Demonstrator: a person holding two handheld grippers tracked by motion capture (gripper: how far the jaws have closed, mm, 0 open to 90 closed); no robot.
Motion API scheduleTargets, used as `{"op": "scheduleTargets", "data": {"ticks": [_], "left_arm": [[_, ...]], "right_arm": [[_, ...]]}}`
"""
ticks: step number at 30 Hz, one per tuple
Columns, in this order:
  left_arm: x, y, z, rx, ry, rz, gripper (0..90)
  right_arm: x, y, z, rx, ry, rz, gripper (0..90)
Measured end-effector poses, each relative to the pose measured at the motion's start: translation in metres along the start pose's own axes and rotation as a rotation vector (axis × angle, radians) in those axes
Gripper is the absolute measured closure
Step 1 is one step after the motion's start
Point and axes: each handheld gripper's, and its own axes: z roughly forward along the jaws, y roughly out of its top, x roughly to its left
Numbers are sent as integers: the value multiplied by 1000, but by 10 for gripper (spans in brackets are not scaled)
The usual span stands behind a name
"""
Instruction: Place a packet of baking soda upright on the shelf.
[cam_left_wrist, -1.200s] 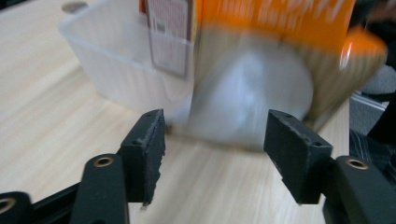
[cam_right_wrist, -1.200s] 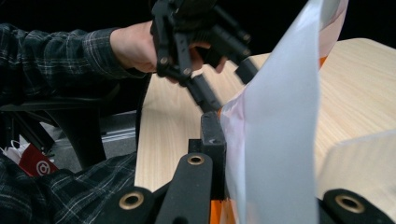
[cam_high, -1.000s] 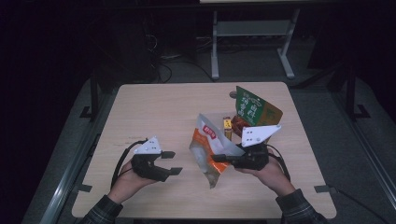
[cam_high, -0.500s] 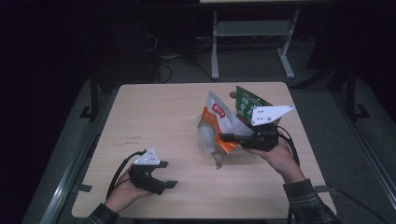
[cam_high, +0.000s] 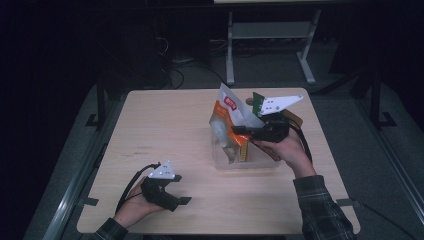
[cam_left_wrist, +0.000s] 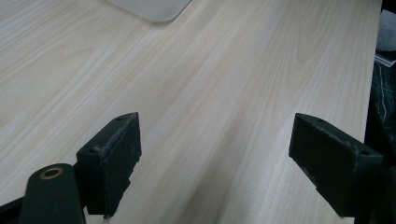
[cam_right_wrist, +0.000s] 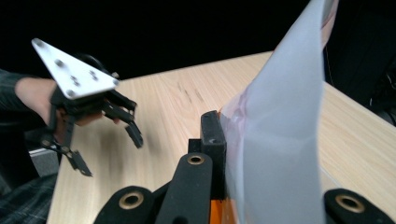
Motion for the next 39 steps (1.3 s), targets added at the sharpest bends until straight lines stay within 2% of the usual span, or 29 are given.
{"op": "scheduleTargets", "data": {"ticks": [12, 20, 26, 39], "left_arm": [[-2, 0, 2, 13, -9, 8, 163], [-3, 0, 3, 18, -9, 22, 163], [-3, 0, 4, 28, -15, 24, 163], [-6, -1, 7, 32, -20, 23, 164]], "right_arm": [[-13, -11, 8, 64, -42, 11, 900], [-18, -19, 13, 91, -46, 23, 900], [-21, -27, 24, 148, -51, 36, 900], [-24, -34, 32, 170, -47, 62, 886]]}}
